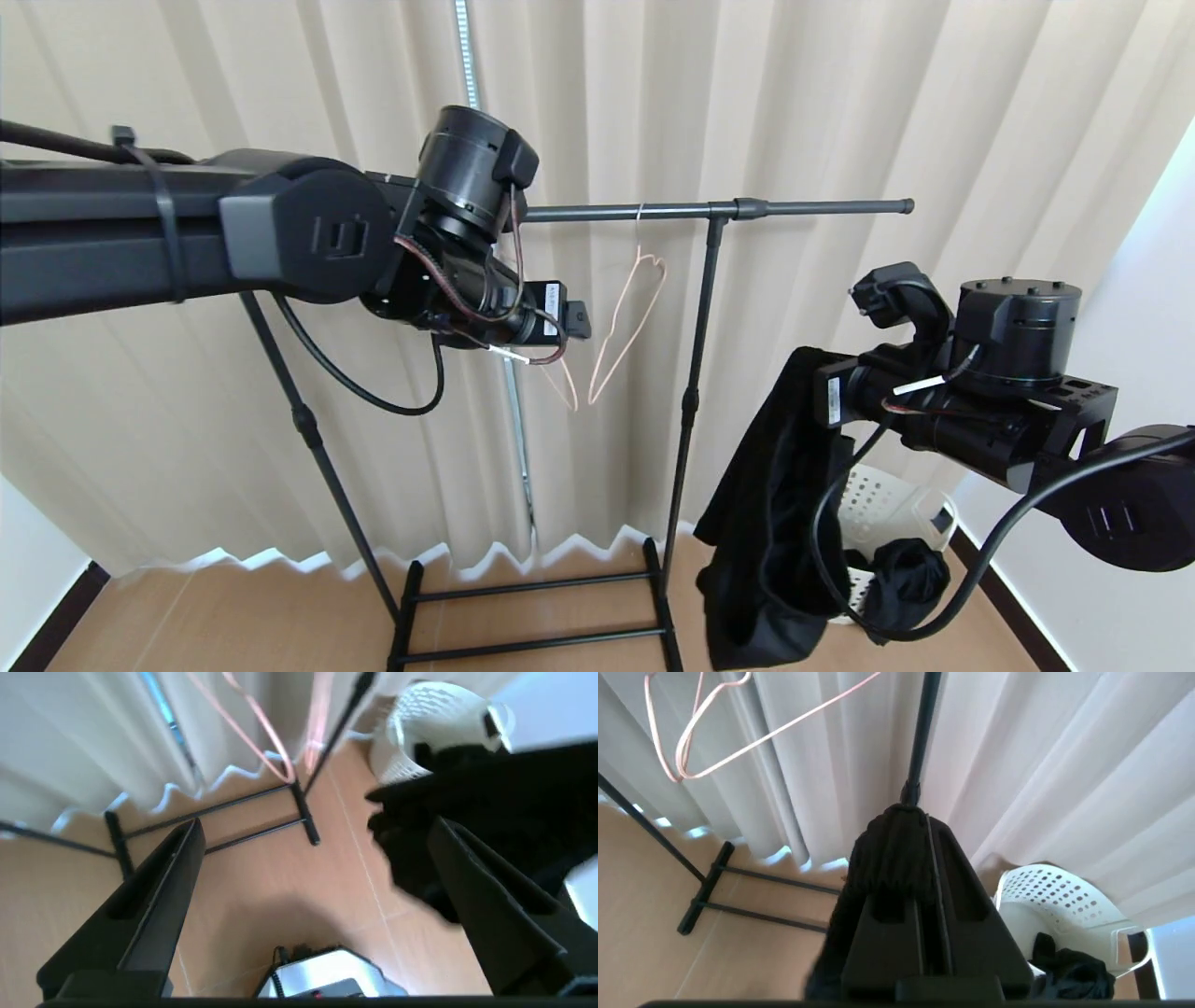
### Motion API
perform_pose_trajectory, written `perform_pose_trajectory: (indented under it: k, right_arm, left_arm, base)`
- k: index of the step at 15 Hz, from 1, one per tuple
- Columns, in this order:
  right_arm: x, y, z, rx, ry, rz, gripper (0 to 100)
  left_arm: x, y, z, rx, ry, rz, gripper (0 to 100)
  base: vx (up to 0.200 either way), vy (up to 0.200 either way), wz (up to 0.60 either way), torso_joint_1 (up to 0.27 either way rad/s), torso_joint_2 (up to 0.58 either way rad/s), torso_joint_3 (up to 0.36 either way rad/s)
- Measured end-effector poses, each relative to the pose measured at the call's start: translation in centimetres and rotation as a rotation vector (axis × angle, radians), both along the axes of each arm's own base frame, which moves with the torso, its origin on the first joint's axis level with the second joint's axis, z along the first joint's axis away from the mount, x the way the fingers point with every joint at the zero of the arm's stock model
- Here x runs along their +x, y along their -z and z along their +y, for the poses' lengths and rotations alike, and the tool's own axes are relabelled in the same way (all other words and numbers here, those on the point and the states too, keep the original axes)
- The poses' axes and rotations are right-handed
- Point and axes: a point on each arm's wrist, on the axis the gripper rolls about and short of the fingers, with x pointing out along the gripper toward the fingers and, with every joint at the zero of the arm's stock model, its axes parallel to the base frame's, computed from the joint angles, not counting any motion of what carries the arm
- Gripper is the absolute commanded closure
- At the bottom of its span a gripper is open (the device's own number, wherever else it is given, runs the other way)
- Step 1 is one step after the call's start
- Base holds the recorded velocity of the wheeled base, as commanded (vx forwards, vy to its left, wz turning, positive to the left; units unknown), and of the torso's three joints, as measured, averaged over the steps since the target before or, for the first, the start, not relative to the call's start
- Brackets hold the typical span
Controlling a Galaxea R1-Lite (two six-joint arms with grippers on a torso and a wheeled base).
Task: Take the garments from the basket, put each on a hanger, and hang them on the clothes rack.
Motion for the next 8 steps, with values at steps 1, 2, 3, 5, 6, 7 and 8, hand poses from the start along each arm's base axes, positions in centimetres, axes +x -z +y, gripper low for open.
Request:
perform_pose_trajectory:
  k: [1, 2, 3, 5, 6, 7, 8]
  right_arm:
    - [-0.1, -0.1, 0.0, 0.001, 0.001, -0.004, 100]
    - [-0.1, -0.2, 0.0, 0.002, 0.001, -0.007, 100]
    - [-0.1, -0.3, -0.1, 0.003, 0.002, -0.009, 100]
    - [-0.2, -0.4, -0.1, 0.003, 0.003, -0.011, 100]
    - [-0.2, -0.4, -0.1, 0.004, 0.003, -0.011, 100]
    - [-0.2, -0.4, -0.1, 0.003, 0.003, -0.011, 100]
    - [-0.2, -0.4, -0.1, 0.004, 0.002, -0.012, 100]
  left_arm:
    - [1.1, 0.7, -0.4, 0.013, -0.038, -0.005, 0]
    - [2.0, 1.4, -0.5, 0.036, -0.074, -0.007, 0]
    - [2.6, 2.1, -0.7, 0.05, -0.088, 0.0, 0]
    - [3.2, 3.1, -1.0, 0.076, -0.107, 0.009, 0]
    - [3.4, 3.6, -1.1, 0.089, -0.118, 0.012, 0]
    - [3.6, 3.9, -1.2, 0.097, -0.121, 0.018, 0]
    - [3.6, 4.0, -1.2, 0.097, -0.121, 0.018, 0]
  base:
    - [0.0, 0.0, 0.0, 0.0, 0.0, 0.0]
    - [0.0, 0.0, 0.0, 0.0, 0.0, 0.0]
    - [0.0, 0.0, 0.0, 0.0, 0.0, 0.0]
    - [0.1, 0.0, 0.0, -0.001, 0.01, 0.001]
    - [0.2, 0.0, 0.0, -0.007, 0.0, 0.012]
    - [0.2, 0.0, 0.0, -0.012, -0.01, 0.002]
    - [0.2, 0.0, 0.0, -0.007, 0.0, 0.007]
